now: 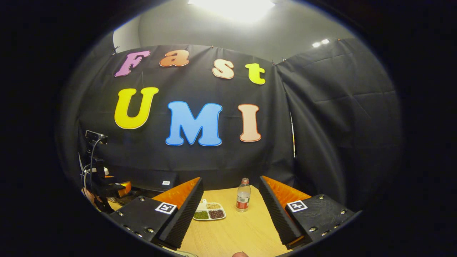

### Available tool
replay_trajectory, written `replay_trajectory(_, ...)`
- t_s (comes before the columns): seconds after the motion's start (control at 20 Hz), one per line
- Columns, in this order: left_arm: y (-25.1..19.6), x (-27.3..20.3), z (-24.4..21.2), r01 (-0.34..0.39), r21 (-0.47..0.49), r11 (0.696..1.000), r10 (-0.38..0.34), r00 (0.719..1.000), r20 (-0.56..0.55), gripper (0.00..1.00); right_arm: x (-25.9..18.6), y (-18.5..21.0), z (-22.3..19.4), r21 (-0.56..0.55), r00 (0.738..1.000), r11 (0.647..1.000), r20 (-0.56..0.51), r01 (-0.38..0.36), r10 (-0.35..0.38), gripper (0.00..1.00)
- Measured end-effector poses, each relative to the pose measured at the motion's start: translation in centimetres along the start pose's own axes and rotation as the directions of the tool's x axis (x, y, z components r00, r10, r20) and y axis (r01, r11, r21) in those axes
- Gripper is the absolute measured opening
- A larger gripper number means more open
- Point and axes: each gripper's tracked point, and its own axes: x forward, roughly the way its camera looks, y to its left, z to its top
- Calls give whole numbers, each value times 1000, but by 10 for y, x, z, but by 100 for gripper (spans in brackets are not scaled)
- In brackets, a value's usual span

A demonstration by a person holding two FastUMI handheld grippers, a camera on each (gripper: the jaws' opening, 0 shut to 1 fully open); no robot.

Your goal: Open the electric oven with the left hand, put the food in, and close the electric oven.

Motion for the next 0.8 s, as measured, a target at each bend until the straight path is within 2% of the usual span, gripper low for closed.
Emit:
replay_trajectory(0.3,-3,3,-7,-16,10,1000,16,1000,20,100,-1,-2,0,-14,1000,1000,-3,24,-24,96)
replay_trajectory(0.4,-1,0,-9,-25,-8,1000,25,999,21,98,-2,1,-1,-13,1000,1000,-7,16,-16,96)
replay_trajectory(0.8,-8,-30,-25,-33,1,999,33,999,23,100,-5,3,4,-16,1000,1000,8,-17,17,96)
